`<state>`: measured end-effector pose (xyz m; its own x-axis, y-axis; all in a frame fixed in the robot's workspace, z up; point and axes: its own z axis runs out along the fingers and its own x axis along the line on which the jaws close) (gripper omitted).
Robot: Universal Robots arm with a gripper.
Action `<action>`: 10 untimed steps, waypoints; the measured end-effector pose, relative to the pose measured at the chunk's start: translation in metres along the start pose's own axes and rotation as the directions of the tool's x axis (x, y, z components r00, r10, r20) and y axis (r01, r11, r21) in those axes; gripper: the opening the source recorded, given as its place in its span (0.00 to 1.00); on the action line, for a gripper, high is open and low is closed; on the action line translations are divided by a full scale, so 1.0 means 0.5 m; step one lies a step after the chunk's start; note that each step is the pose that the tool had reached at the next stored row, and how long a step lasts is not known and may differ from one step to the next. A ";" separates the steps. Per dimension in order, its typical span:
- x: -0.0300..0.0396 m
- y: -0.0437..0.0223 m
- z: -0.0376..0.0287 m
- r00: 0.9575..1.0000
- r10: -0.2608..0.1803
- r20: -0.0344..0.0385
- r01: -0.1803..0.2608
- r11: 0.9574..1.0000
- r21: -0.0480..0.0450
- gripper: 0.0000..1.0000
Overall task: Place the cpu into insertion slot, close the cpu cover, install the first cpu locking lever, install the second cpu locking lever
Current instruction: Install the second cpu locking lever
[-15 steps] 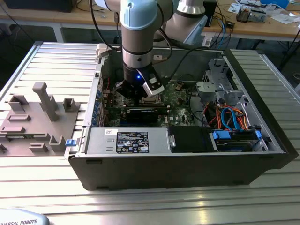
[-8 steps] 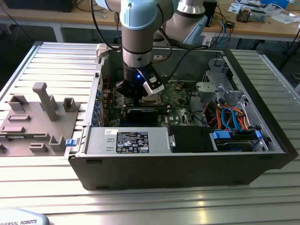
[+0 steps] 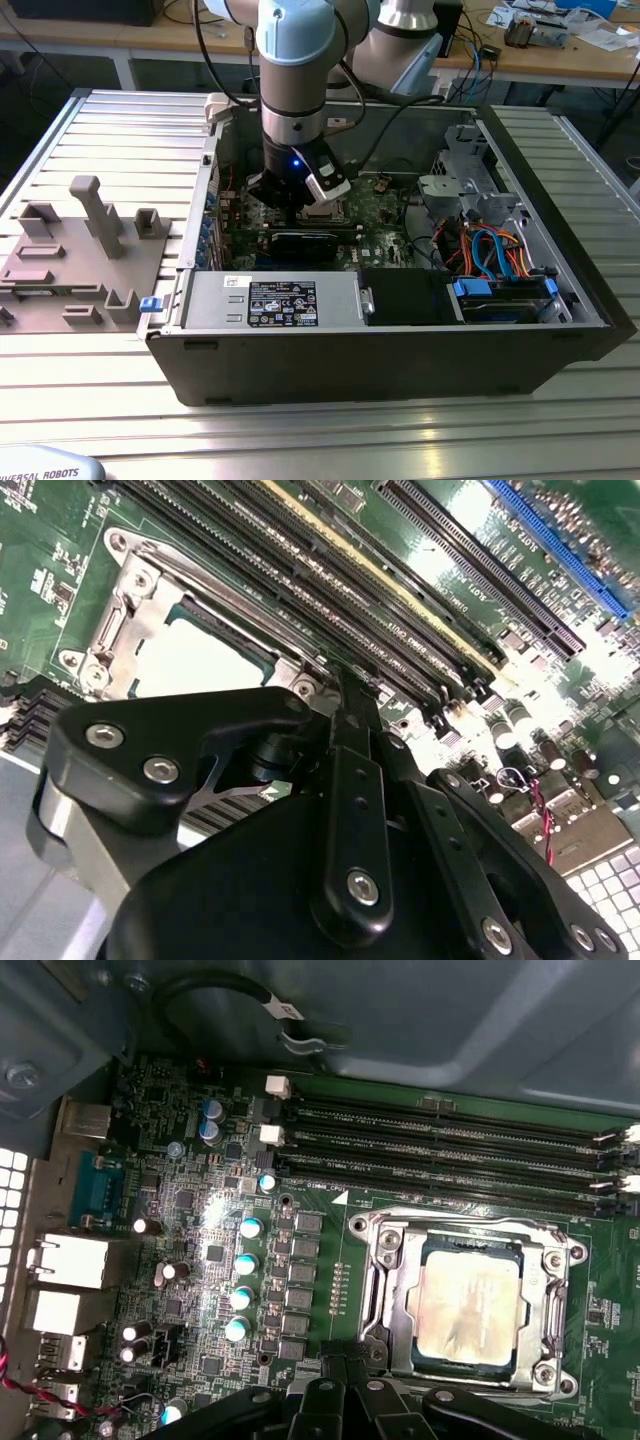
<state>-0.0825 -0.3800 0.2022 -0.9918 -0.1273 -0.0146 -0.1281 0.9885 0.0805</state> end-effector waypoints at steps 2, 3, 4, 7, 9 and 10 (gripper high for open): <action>0.000 0.000 0.001 1.000 -0.002 0.000 0.002 1.000 -0.001 0.11; 0.000 0.000 0.001 1.000 -0.003 0.000 0.003 1.000 -0.001 0.11; 0.000 0.000 0.001 1.000 -0.004 0.000 0.004 1.000 -0.001 0.11; 0.000 0.000 0.000 1.000 -0.004 0.000 0.004 1.000 -0.001 0.11; 0.000 0.001 -0.003 1.000 -0.005 0.000 0.005 1.000 -0.001 0.11; 0.000 0.002 -0.004 1.000 -0.005 0.000 0.005 1.000 0.000 0.11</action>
<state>-0.0825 -0.3792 0.2044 -0.9911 -0.1320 -0.0151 -0.1328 0.9879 0.0805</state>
